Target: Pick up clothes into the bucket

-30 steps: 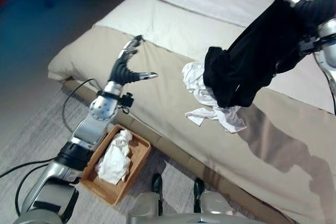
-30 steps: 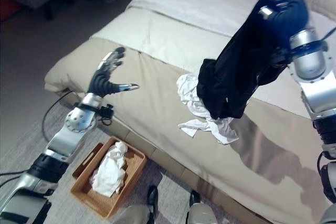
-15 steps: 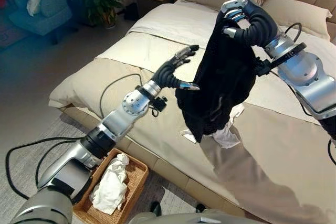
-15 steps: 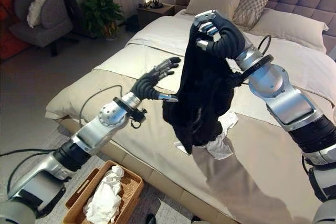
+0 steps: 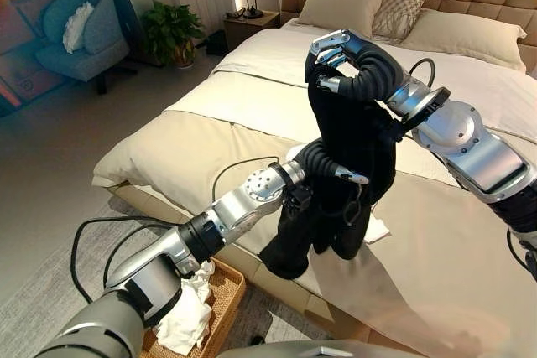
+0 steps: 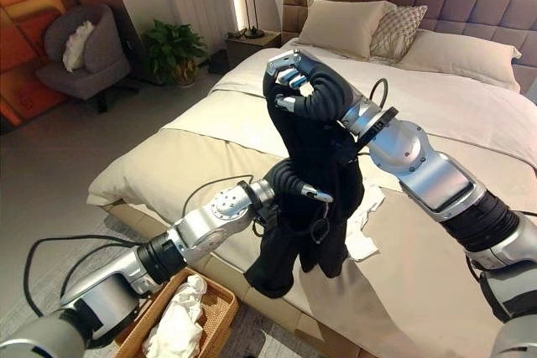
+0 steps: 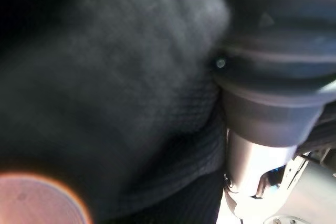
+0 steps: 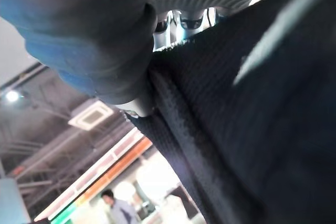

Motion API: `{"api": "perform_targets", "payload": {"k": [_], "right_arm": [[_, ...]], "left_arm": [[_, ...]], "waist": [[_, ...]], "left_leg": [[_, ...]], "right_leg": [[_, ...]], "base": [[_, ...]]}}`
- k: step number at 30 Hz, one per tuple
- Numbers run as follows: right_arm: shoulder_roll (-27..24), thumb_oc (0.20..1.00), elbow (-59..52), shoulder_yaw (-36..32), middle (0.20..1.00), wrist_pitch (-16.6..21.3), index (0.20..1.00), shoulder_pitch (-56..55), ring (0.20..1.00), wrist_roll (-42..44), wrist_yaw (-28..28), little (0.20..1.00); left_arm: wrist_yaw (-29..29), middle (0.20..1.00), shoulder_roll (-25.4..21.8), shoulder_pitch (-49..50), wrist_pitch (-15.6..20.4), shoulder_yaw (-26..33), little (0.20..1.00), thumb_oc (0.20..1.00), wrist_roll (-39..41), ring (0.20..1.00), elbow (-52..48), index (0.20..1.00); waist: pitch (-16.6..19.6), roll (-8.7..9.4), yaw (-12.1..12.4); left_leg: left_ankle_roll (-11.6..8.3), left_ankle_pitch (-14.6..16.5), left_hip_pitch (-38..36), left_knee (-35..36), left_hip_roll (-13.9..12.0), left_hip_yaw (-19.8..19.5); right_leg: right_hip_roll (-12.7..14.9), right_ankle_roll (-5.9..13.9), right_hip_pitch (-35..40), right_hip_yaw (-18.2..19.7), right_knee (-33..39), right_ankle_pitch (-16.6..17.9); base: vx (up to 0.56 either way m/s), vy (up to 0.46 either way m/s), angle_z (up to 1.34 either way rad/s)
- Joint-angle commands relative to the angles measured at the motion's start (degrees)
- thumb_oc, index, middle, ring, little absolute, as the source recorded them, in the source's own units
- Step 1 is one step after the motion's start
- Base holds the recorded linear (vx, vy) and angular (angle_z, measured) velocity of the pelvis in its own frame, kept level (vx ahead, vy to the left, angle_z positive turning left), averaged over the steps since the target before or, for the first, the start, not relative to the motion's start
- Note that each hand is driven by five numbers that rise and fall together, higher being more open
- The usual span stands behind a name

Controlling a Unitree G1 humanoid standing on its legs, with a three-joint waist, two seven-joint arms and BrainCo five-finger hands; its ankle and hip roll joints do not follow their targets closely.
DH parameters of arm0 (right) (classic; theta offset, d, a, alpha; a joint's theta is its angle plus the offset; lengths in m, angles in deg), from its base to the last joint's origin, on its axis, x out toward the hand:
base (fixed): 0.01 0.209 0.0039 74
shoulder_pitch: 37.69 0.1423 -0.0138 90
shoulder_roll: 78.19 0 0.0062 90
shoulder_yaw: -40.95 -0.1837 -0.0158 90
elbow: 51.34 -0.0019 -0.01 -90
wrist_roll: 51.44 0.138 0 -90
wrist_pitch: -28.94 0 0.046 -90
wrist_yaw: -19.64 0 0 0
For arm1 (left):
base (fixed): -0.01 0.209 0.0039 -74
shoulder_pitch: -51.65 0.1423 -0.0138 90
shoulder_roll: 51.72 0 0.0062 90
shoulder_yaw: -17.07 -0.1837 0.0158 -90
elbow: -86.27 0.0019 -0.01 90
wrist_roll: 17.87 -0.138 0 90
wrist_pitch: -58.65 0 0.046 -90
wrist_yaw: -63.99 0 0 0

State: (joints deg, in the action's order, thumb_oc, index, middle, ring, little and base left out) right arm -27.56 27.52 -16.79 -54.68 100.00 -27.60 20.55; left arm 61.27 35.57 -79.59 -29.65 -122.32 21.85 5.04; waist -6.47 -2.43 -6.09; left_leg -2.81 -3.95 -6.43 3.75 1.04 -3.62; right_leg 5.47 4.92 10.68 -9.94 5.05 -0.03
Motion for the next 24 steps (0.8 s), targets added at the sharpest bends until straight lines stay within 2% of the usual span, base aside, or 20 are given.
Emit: {"api": "perform_targets", "payload": {"k": [1,2,3,4,6,7,8,9,10,12,13,14,15,16,17,20,21,22,23,24], "right_arm": [[0.84,0.2,-2.97,-1.99,0.2,3.65,0.2,6.69,0.2,3.09,-2.99,0.2],[0.83,0.2,-2.98,-2.01,0.2,3.64,0.2,6.67,0.2,3.08,-2.99,0.2],[0.98,0.2,-2.78,-2.39,0.2,3.67,0.2,6.43,0.2,3.03,-3.15,0.2],[1.03,0.2,-2.24,-3.3,0.2,3.77,0.2,5.98,0.2,2.41,-3.85,0.2],[1.19,0.231,-1.28,-4.67,0.231,3.67,0.231,4.87,0.231,1.29,-4.45,0.231],[0.93,0.809,-0.65,-5.54,0.809,3.66,0.809,4.19,0.809,0.33,-4.85,0.809],[0.98,0.918,-0.68,-5.64,0.918,3.66,0.918,4.1,0.918,0.3,-4.85,0.918],[0.59,1.0,1.13,-8.98,1.0,3.49,1.0,1.65,1.0,-1.88,-5.51,1.0],[0.66,1.0,1.07,-9.08,1.0,3.47,1.0,1.47,1.0,-1.9,-5.49,1.0],[1.25,1.0,4.46,-13.37,1.0,3.15,1.0,-1.47,1.0,-4.2,-6.8,1.0],[1.3,1.0,4.43,-13.43,1.0,3.15,1.0,-1.56,1.0,-4.2,-6.78,1.0],[1.9,1.0,7.64,-15.55,1.0,3.08,1.0,-3.31,1.0,-2.98,-7.75,1.0],[1.96,1.0,7.65,-15.57,1.0,3.11,1.0,-3.37,1.0,-2.97,-7.73,1.0],[2.55,1.0,10.87,-17.58,1.0,2.93,1.0,-5.23,1.0,-1.79,-8.3,1.0],[2.64,1.0,10.88,-17.53,1.0,2.94,1.0,-5.27,1.0,-1.78,-8.28,1.0],[3.67,1.0,16.36,-19.62,1.0,2.11,1.0,-7.48,1.0,-2.32,-9.75,1.0],[3.67,1.0,19.25,-20.5,1.0,1.64,1.0,-8.2,1.0,-2.91,-11.27,1.0],[3.54,1.0,20.51,-20.67,1.0,1.24,1.0,-8.36,1.0,-3.42,-11.46,1.0],[3.48,1.0,25.0,-21.33,1.0,0.47,1.0,-8.72,1.0,-4.38,-12.72,1.0],[3.6,1.0,25.14,-21.14,1.0,0.55,1.0,-8.53,1.0,-4.36,-12.73,1.0]], "left_arm": [[-1.29,0.74,3.02,-6.3,0.62,-3.45,0.74,0.74,2.0,0.74,6.05,0.74],[-1.3,0.74,3.02,-6.31,0.62,-3.46,0.74,0.74,2.0,0.74,6.05,0.74],[-1.42,0.288,2.77,-6.12,0.74,-3.38,0.288,0.288,2.6,0.288,5.73,0.288],[-1.76,0.2,1.77,-5.61,0.9,-3.05,0.2,0.2,2.51,0.2,4.94,0.2],[-2.11,0.2,0.03,-5.08,1.0,-2.65,0.2,0.2,1.17,0.2,3.81,0.2],[-2.56,0.2,-1.77,-5.27,1.25,-2.4,0.2,0.2,-2.06,0.2,2.63,0.2],[-2.54,0.2,-1.87,-5.2,1.21,-2.44,0.2,0.2,-2.12,0.2,2.51,0.2],[-2.55,0.2,-5.99,-5.29,2.92,-0.5,0.2,0.2,-11.31,0.2,-1.29,0.2],[-2.53,0.2,-6.06,-5.16,2.87,-0.55,0.2,0.2,-11.35,0.2,-1.39,0.2],[-1.86,0.2,-10.9,-4.08,5.11,3.15,0.2,0.2,-23.01,0.2,-7.05,0.2],[-1.85,0.2,-10.98,-3.99,5.05,3.14,0.2,0.2,-23.06,0.2,-7.16,0.2],[-0.87,0.2,-13.21,-2.35,6.28,5.77,0.2,0.2,-26.78,0.2,-9.65,0.2],[-0.87,0.2,-13.31,-2.24,6.2,5.79,0.2,0.2,-26.8,0.2,-9.81,0.2],[-1.14,0.2,-16.0,1.15,6.69,8.75,0.2,0.2,-26.15,0.2,-13.12,0.2],[-1.17,0.2,-16.12,1.32,6.61,8.81,0.2,0.2,-26.12,0.2,-13.27,0.2],[-0.99,0.2,-20.44,6.59,6.98,13.54,0.2,0.2,-24.55,0.2,-17.74,0.2],[0.38,0.2,-22.02,8.93,7.6,17.08,0.2,0.2,-22.57,0.2,-19.2,0.2],[0.44,0.2,-23.23,9.77,7.75,18.09,0.2,0.2,-22.19,0.2,-20.35,0.2],[1.73,0.2,-26.83,11.36,8.55,22.45,0.2,0.2,-19.49,0.2,-23.63,0.2],[1.72,0.2,-27.05,11.68,8.43,22.73,0.2,0.2,-19.39,0.2,-23.95,0.2]], "waist": [[2.2,2.45,0.71],[2.2,2.45,0.73],[2.19,2.4,0.74],[2.06,2.22,0.81],[2.08,2.12,1.02],[2.1,2.06,1.21],[2.08,2.13,1.21],[2.12,2.14,1.75],[2.21,2.18,1.78],[2.15,2.3,2.72],[2.19,2.36,2.7],[2.05,2.48,3.31],[2.09,2.54,3.26],[1.91,2.62,4.16],[1.98,2.63,4.13],[1.48,2.59,5.3],[1.24,2.58,5.88],[1.08,2.52,6.21],[1.08,2.35,6.96],[1.09,2.41,6.78]], "left_leg": [[-0.55,6.18,1.25,-5.59,-0.09,0.45],[-0.55,6.18,1.27,-5.61,-0.08,0.45],[-0.49,6.23,1.31,-5.66,-0.05,0.35],[-0.4,6.38,1.42,-5.89,0.02,0.27],[-0.3,6.55,1.51,-6.18,0.11,0.18],[-0.24,6.65,1.54,-6.25,0.14,0.11],[-0.24,6.66,1.52,-6.27,0.14,0.12],[-0.03,6.41,1.98,-6.52,0.35,-0.14],[-0.09,6.9,1.67,-6.48,0.26,-0.16],[0.17,6.82,2.3,-7.09,0.61,-0.58],[0.18,6.85,2.33,-7.15,0.62,-0.59],[0.27,6.96,2.52,-7.42,0.75,-0.92],[0.27,6.98,2.54,-7.46,0.77,-0.95],[0.35,7.12,2.77,-7.88,1.01,-1.48],[0.29,7.66,2.43,-7.85,0.91,-1.5],[0.34,7.76,2.46,-8.07,1.06,-2.28],[0.28,7.64,2.68,-8.14,1.1,-2.6],[0.28,7.56,2.78,-8.13,1.17,-2.87],[0.28,7.4,2.85,-7.93,1.36,-3.65],[0.27,7.4,2.84,-7.91,1.37,-3.69]], "right_leg": [[1.34,0.81,-3.47,-0.52,-6.39,-2.54],[1.35,0.82,-3.49,-0.51,-6.41,-2.55],[1.39,0.8,-3.51,-0.58,-6.5,-2.61],[1.51,0.8,-3.59,-0.64,-6.71,-2.71],[1.56,0.8,-3.65,-0.61,-6.88,-2.77],[1.58,0.83,-3.63,-0.61,-6.92,-2.81],[1.59,0.83,-3.61,-0.59,-6.93,-2.82],[1.82,0.87,-3.69,-0.91,-6.88,-2.53],[1.73,0.89,-3.41,-0.87,-6.86,-2.98],[1.93,0.92,-3.65,-1.25,-7.19,-2.85],[1.94,0.92,-3.66,-1.26,-7.23,-2.88],[1.99,0.81,-3.63,-1.55,-7.42,-3.07],[2.01,0.81,-3.63,-1.58,-7.43,-3.09],[2.09,0.78,-3.55,-1.86,-7.66,-3.24],[1.98,0.8,-3.25,-1.8,-7.65,-3.73],[2.09,0.61,-3.11,-2.37,-8.45,-4.26],[2.19,0.49,-3.3,-2.73,-9.05,-4.48],[2.19,0.44,-3.47,-2.88,-9.42,-4.55],[2.3,0.28,-3.84,-3.34,-10.17,-4.82],[2.31,0.28,-3.86,-3.37,-10.24,-4.88]], "base": [[0.0,0.0,0.0],[0.0,0.0,0.0],[0.0,0.0,0.0],[0.0,0.0,0.0],[0.0,0.0,0.0],[0.0,0.0,0.0],[0.0,0.0,0.0],[0.0,0.0,0.0],[0.0,0.0,0.0],[0.0,0.004,0.05],[0.01,0.009,0.05],[0.0,0.0,0.0],[0.01,0.006,0.12],[0.04,-0.006,0.15],[0.04,-0.006,0.14],[0.01,0.001,0.16],[-0.01,0.001,0.13],[-0.01,0.007,0.19],[0.0,0.007,0.18],[0.0,0.014,0.2]]}}
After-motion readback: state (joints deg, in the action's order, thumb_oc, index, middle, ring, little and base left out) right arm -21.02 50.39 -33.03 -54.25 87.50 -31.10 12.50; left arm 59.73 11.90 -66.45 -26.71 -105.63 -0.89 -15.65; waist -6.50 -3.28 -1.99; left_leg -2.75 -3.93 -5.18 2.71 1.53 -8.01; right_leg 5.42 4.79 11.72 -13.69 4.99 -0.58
